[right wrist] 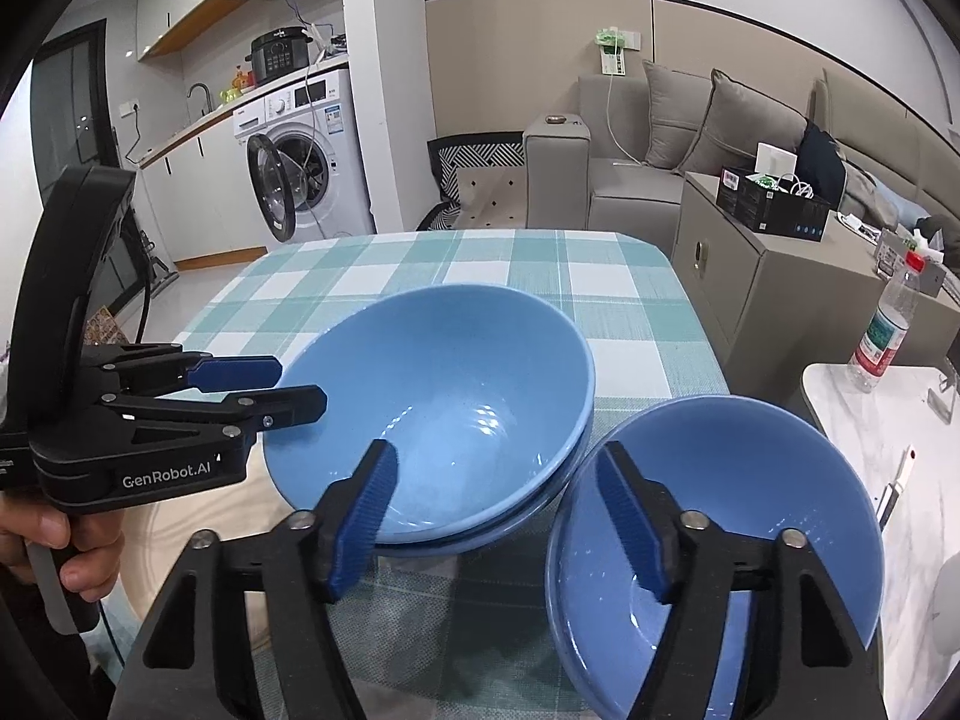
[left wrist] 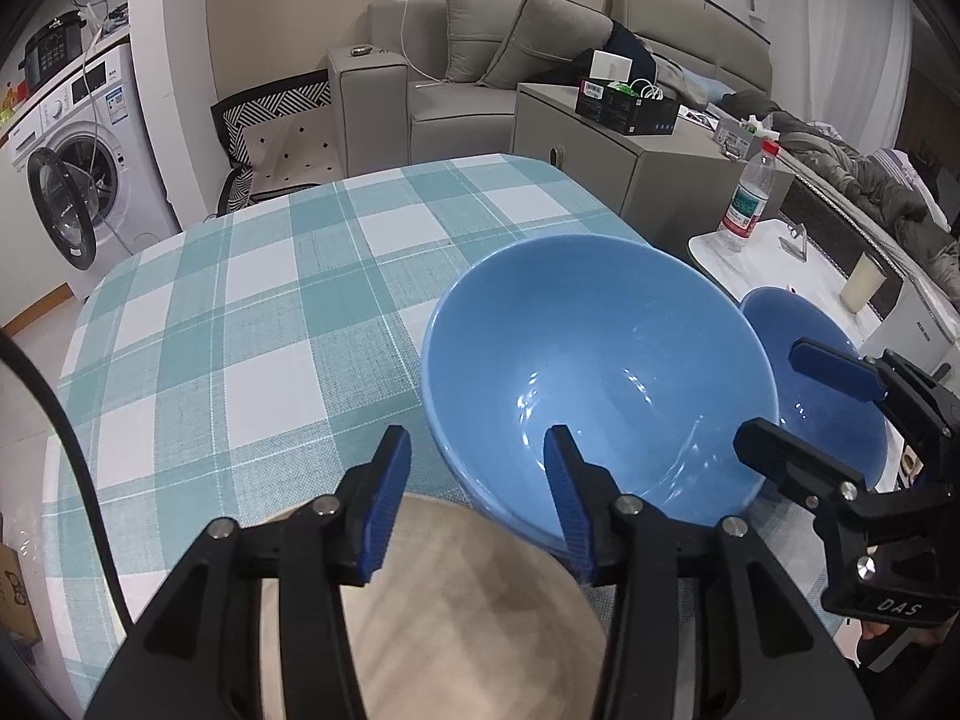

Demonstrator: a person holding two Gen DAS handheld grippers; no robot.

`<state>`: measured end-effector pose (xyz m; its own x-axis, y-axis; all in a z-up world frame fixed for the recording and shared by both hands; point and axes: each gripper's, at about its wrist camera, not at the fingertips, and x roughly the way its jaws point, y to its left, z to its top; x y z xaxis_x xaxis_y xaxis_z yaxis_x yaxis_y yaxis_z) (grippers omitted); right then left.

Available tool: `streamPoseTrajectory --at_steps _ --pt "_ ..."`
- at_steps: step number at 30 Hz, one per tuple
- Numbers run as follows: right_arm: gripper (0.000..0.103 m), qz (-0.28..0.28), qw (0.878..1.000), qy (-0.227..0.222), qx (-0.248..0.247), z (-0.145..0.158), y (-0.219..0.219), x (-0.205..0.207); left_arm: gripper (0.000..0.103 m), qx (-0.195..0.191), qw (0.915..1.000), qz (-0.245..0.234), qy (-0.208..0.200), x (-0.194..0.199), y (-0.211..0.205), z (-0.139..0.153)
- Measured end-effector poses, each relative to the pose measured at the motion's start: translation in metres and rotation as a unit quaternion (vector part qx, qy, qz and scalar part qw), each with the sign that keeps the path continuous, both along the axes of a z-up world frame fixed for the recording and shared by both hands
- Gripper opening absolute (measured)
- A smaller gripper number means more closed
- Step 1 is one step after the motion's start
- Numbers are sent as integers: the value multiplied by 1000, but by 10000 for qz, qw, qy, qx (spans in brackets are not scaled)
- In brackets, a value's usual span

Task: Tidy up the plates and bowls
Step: 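Open both tools to release the blue bowls onto the bowls below, then move both tools back toward the remaining blue bowls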

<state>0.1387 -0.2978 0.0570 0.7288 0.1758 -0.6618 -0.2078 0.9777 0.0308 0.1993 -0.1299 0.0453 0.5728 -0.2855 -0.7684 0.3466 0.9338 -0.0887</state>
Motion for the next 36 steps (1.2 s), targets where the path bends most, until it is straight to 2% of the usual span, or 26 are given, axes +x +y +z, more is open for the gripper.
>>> streamPoseTrajectory --at_steps 2,4,6,9,10,11,15,17,24,36 --pt "89 -71 9999 -64 52 4 -5 -2 50 -43 10000 7 1 -2 0 3" --pt "97 -123 9998 -82 114 8 -10 -3 52 -111 9999 13 -17 -4 1 6" --pt "101 -147 9996 -106 215 13 -18 -4 60 -175 9998 21 2 -6 0 9" --pt "102 -194 9991 -147 345 22 -30 -8 69 -169 9998 34 -49 -11 -4 13" --pt "102 -201 9990 -148 372 24 -33 -9 78 -194 9998 41 -79 -13 -5 14" --pt "102 -205 9990 -137 378 27 -37 -10 82 -249 9996 44 -121 -15 -7 16" --pt "102 -245 9987 -205 387 36 -53 -17 92 -349 9993 -27 -154 -23 -16 19" --pt "102 -302 9986 -246 370 40 -63 -20 101 -372 9990 -69 -219 -28 -21 21" --pt "102 -365 9985 -330 241 52 -88 -35 103 -360 9982 -280 -386 -46 -47 29" --pt "102 -317 9993 -191 113 48 -112 -40 103 -300 9977 -530 -297 -70 -82 23"
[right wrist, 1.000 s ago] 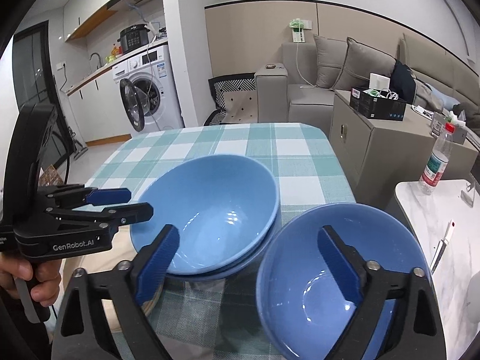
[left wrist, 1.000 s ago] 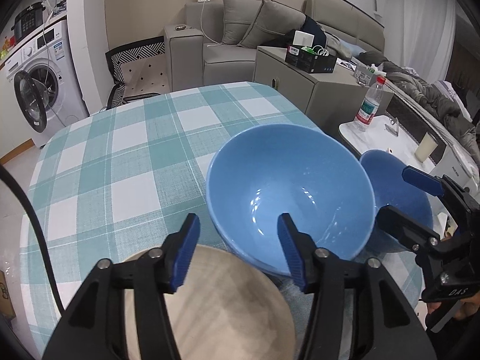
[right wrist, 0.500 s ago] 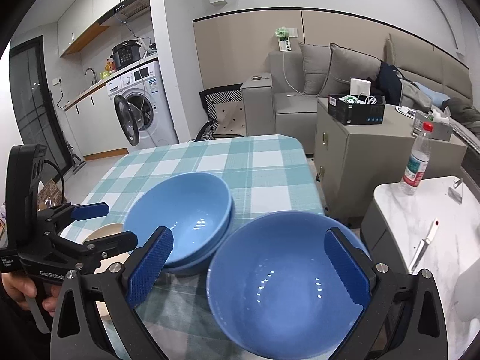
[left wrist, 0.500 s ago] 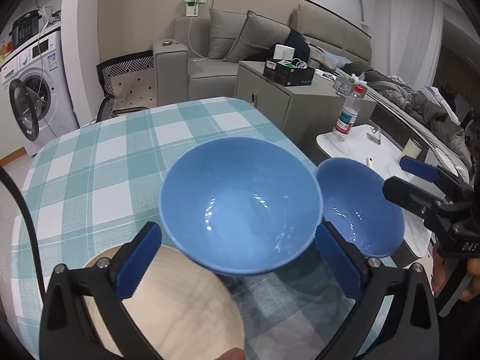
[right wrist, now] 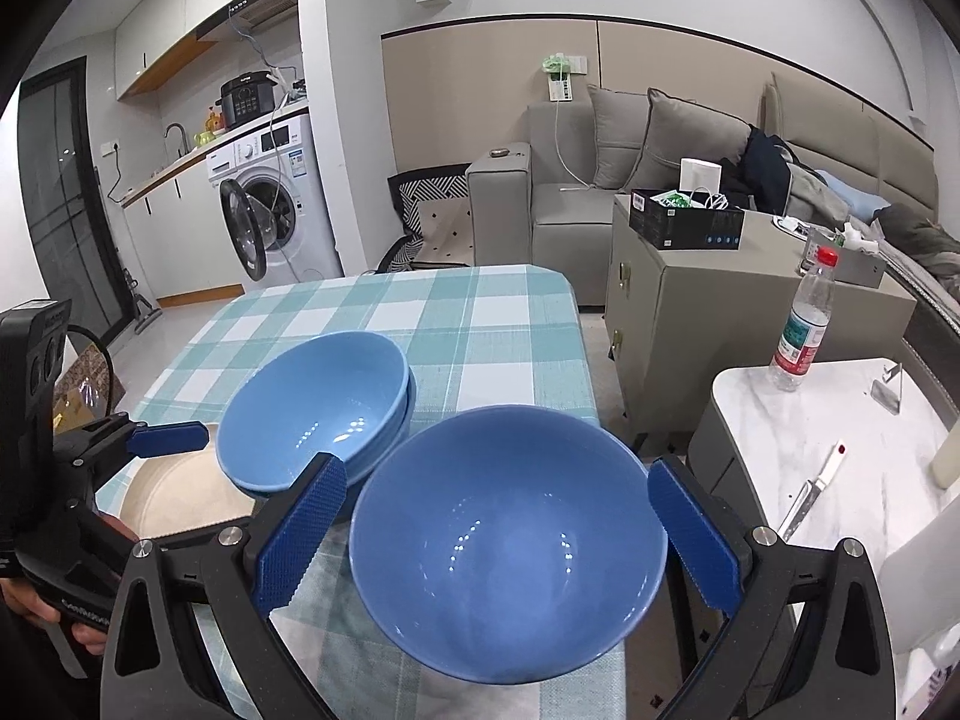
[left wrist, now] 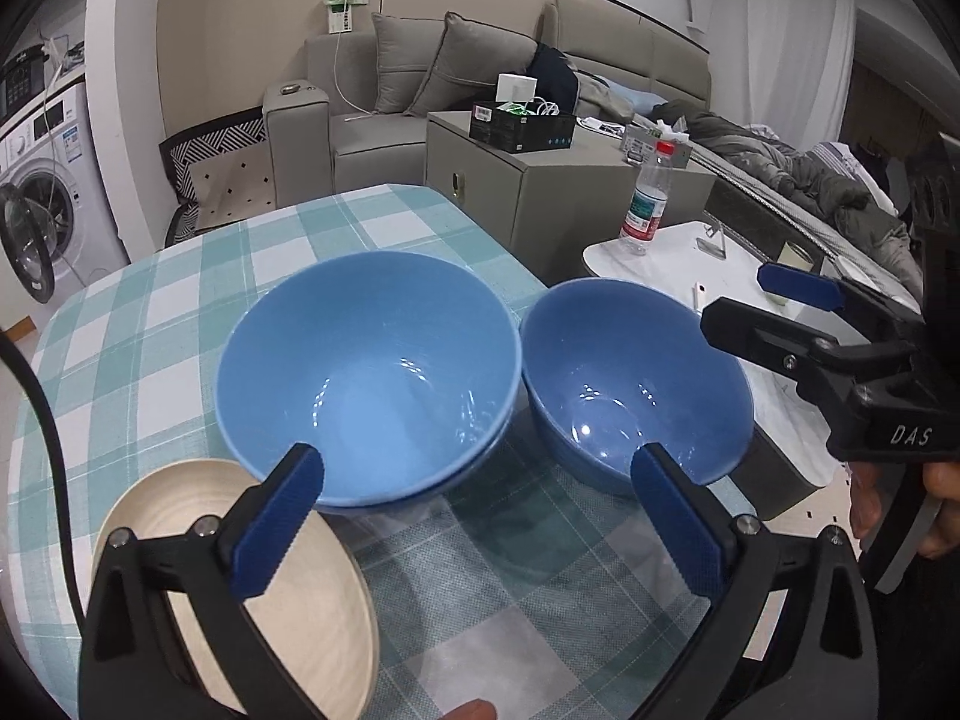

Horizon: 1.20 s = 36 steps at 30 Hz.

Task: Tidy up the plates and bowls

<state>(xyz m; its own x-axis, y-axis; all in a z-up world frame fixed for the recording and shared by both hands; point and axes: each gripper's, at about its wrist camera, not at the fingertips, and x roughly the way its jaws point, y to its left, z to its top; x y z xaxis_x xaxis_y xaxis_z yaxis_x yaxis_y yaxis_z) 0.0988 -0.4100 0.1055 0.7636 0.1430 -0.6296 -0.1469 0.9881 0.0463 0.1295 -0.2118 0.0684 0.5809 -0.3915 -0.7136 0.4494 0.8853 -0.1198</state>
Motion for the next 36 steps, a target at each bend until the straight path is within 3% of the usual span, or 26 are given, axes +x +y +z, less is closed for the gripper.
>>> streamPoseTrajectory --at_steps 15,17,21,23,25,36 --pt "102 -397 9985 203 324 -13 -38 6 98 -226 9983 -531 113 -21 -29 -4" --pt "102 -388 9985 195 339 -13 -39 7 88 -235 9976 -623 164 -23 -32 -4" --pt "97 -376 9986 160 344 -14 -40 7 84 -242 9969 -691 287 -25 -38 -8" --pt "90 -390 9985 179 349 -16 -41 8 70 -233 9964 -737 357 -25 -43 -9" --pt "82 -421 9983 225 336 -18 -42 10 68 -222 9959 -755 443 -24 -46 -13" --pt "80 -502 9965 606 273 -40 -49 24 57 -506 9951 -440 725 -8 -56 -27"
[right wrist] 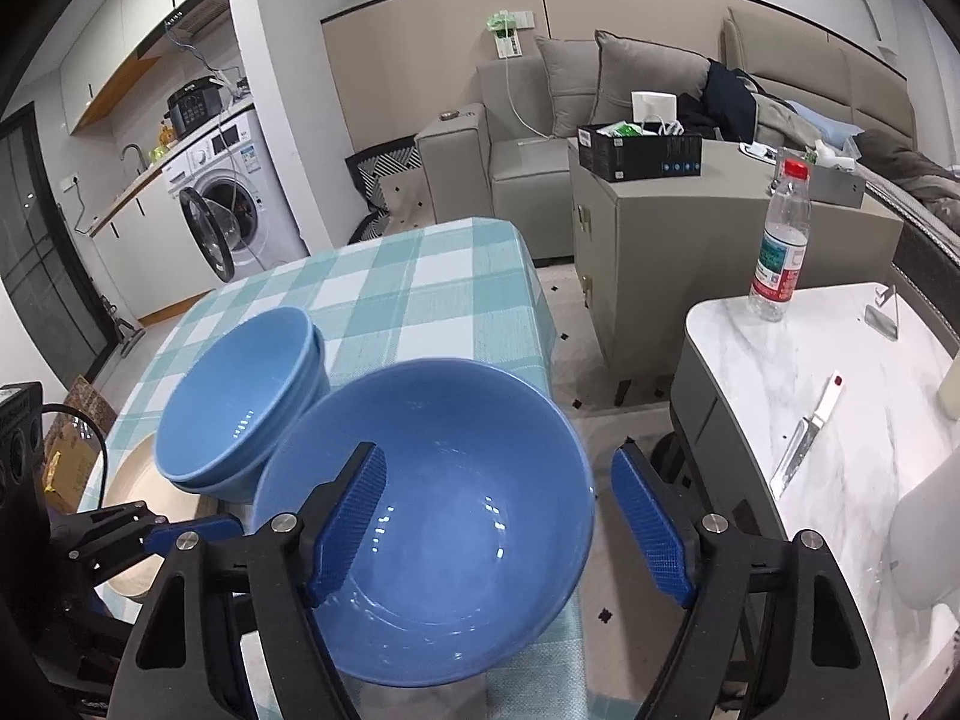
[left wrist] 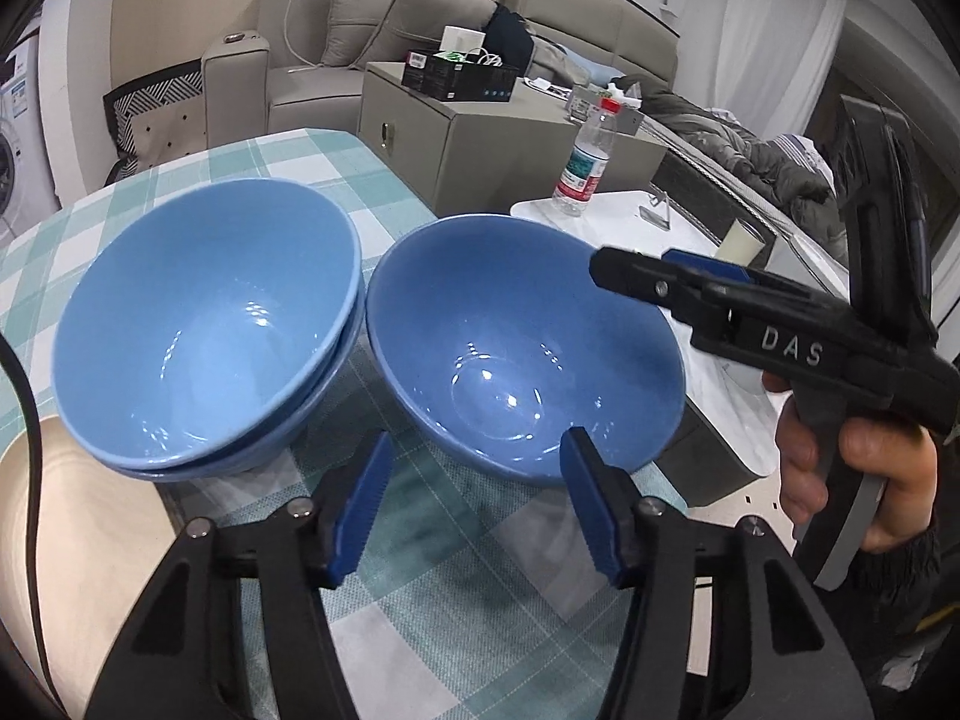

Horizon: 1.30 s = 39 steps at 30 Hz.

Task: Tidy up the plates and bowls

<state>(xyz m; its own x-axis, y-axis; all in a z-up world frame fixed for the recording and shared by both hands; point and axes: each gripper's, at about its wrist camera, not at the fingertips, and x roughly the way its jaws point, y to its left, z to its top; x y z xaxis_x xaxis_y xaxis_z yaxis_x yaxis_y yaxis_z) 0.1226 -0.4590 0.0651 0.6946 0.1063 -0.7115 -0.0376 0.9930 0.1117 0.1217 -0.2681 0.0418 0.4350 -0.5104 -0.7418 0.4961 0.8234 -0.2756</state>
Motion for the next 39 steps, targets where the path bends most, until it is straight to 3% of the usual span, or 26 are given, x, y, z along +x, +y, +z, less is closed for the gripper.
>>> streamPoseTrajectory --at_steps 2,8,13,20,27,39 --pt "80 34 9999 92 -60 -5 -2 2 52 -15 10000 6 62 4 -2 -2" --pt "79 19 9996 227 -188 -17 -5 5 50 -1 9999 14 108 9 -6 -9" --pt "64 -17 9993 313 -219 -24 -7 8 47 26 10000 13 82 11 -9 -10" --pt "52 -21 9992 260 -288 -24 -10 7 44 33 10000 35 83 14 -9 -12" --pt "30 -46 9990 294 -323 -26 -11 7 41 67 9999 69 43 17 -10 -12" --pt "28 -35 9985 301 -450 -25 -10 7 38 186 9998 52 -17 16 -12 -9"
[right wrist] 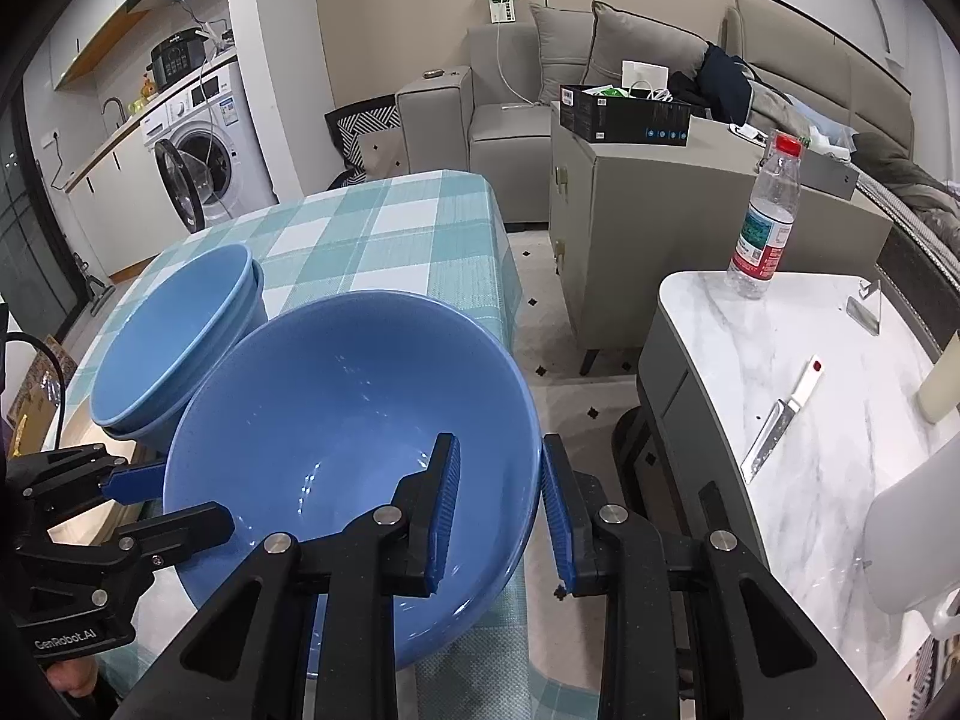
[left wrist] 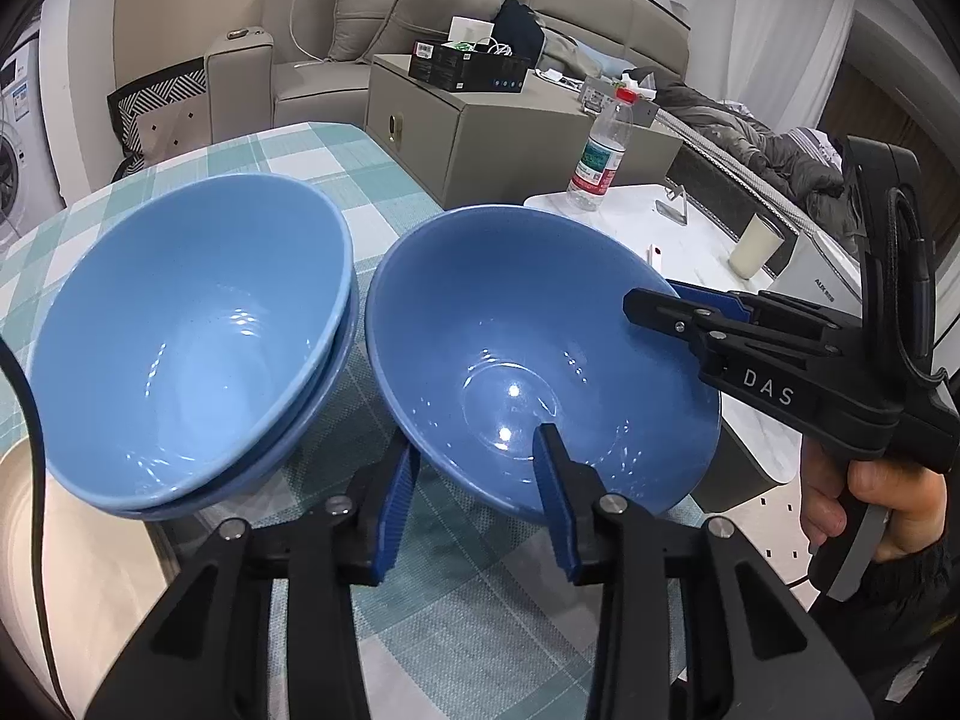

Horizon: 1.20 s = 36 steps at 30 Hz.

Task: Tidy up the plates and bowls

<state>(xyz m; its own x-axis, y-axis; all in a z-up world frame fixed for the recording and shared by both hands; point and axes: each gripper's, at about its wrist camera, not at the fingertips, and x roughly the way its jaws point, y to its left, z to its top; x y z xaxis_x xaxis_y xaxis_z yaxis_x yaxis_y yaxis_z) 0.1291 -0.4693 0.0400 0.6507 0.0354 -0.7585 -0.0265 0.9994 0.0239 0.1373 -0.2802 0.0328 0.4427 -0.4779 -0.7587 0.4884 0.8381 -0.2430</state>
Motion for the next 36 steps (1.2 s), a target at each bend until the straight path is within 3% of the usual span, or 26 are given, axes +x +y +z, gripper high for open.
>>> streamPoseTrajectory --at_steps 36 --pt "28 -62 9946 -1035 34 67 11 -42 37 -151 9984 -50 -551 -8 12 44"
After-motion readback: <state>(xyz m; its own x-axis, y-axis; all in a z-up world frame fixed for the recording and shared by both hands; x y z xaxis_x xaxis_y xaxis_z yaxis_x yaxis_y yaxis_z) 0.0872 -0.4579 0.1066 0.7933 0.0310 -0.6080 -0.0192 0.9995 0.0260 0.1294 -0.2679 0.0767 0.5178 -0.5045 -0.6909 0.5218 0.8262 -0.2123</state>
